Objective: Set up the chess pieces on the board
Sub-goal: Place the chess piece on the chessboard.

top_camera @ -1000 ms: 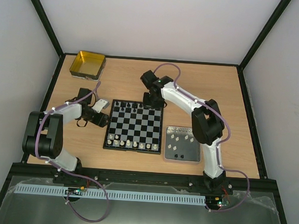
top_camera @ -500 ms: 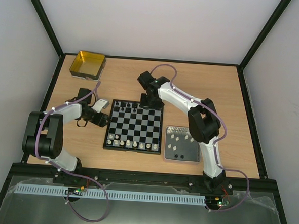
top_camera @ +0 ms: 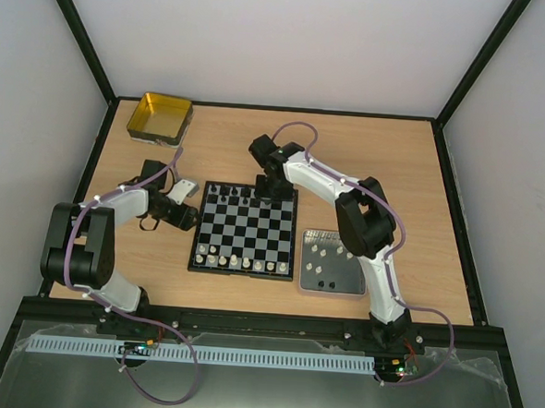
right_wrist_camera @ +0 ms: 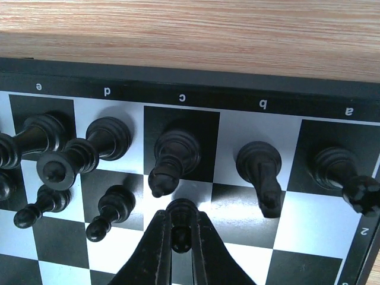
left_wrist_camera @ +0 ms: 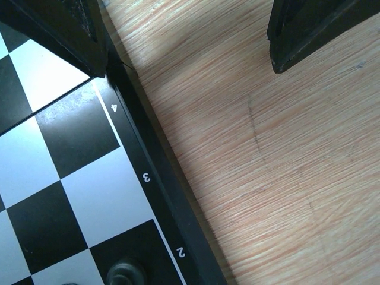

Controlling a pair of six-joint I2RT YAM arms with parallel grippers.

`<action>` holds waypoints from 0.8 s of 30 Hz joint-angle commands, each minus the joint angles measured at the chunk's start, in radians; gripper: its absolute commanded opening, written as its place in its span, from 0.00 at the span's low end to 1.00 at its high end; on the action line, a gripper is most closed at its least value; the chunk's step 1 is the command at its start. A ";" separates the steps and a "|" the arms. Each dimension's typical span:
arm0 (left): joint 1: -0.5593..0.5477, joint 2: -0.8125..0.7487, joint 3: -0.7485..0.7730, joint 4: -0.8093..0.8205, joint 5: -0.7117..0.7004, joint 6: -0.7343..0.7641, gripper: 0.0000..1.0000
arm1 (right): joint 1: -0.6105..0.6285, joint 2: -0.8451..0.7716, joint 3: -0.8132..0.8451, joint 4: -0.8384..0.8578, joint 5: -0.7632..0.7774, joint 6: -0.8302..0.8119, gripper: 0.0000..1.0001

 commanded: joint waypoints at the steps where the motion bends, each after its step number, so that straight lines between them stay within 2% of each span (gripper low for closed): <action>1: 0.010 -0.024 -0.009 -0.005 -0.019 0.002 0.73 | 0.005 0.009 0.024 -0.027 0.014 -0.013 0.06; 12: 0.010 -0.025 -0.009 -0.007 -0.017 0.004 0.73 | 0.006 0.007 0.020 -0.026 0.005 -0.012 0.15; 24: 0.012 -0.026 -0.010 -0.007 -0.015 0.004 0.73 | 0.012 0.009 0.015 -0.011 -0.015 -0.008 0.14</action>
